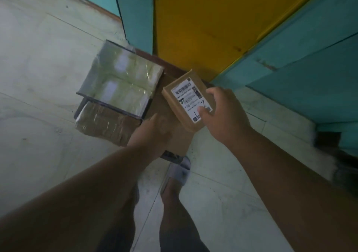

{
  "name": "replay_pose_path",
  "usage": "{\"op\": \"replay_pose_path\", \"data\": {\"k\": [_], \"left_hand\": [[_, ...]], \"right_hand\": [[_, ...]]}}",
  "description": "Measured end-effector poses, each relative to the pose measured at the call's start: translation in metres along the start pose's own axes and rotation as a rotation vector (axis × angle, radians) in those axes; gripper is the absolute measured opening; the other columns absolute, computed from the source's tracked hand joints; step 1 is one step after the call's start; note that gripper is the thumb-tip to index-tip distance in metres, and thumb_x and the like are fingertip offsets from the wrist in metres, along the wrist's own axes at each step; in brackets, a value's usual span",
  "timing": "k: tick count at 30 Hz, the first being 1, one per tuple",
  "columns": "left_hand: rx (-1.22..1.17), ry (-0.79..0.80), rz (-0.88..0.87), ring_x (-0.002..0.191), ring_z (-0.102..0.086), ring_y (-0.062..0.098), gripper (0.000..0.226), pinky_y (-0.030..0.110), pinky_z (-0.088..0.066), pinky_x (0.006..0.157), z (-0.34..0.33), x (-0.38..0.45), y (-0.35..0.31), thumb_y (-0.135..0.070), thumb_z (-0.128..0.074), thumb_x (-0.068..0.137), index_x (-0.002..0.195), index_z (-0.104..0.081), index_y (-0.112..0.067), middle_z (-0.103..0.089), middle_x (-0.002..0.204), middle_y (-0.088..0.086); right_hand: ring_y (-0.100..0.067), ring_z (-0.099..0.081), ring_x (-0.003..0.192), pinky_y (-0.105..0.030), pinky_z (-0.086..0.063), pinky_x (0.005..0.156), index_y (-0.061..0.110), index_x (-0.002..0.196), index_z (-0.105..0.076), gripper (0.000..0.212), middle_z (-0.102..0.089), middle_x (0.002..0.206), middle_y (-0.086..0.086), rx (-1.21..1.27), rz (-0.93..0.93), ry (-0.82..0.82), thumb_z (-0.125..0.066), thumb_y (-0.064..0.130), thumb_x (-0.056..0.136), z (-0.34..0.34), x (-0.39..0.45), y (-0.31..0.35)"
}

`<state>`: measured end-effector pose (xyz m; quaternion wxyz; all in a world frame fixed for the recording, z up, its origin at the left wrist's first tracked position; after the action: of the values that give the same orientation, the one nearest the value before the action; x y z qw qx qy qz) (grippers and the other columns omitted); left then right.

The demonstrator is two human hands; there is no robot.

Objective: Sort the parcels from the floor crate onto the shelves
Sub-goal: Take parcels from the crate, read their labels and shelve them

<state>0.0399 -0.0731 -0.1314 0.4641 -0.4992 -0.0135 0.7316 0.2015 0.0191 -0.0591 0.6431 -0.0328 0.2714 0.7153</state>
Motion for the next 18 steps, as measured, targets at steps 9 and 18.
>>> {"op": "replay_pose_path", "data": {"k": [9,18], "left_hand": [[-0.916,0.117,0.278,0.097,-0.07,0.019,0.028,0.04,-0.057,0.092,-0.069,0.055,-0.015,-0.026,-0.059,0.098,0.125,-0.057,-0.033,-0.071,0.105,-0.004],[-0.935,-0.086,0.075,0.087,-0.074,0.009,0.04,0.036,-0.061,0.078,0.041,-0.073,-0.052,-0.011,-0.063,0.093,0.128,-0.055,-0.031,-0.074,0.098,-0.008]], "right_hand": [[-0.028,-0.061,0.122,-0.041,-0.06,0.089,0.022,0.152,-0.028,0.06,-0.05,0.145,-0.007,0.186,-0.208,0.086,-0.056,0.025,0.099,-0.068,0.054,-0.059],[0.015,-0.058,0.073,-0.004,-0.045,0.05,0.022,0.117,-0.052,0.03,-0.062,0.101,0.015,0.514,-0.078,-0.04,-0.065,0.035,0.094,0.069,-0.041,0.008]]}}
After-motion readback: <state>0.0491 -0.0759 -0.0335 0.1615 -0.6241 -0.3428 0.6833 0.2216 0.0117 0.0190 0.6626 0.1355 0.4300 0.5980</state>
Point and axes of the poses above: each hand's wrist, its own x-axis towards the middle knuckle, its own z-axis out of the back of the hand, y = z × x, the point moved 8 cm from there along x, towards the middle knuckle
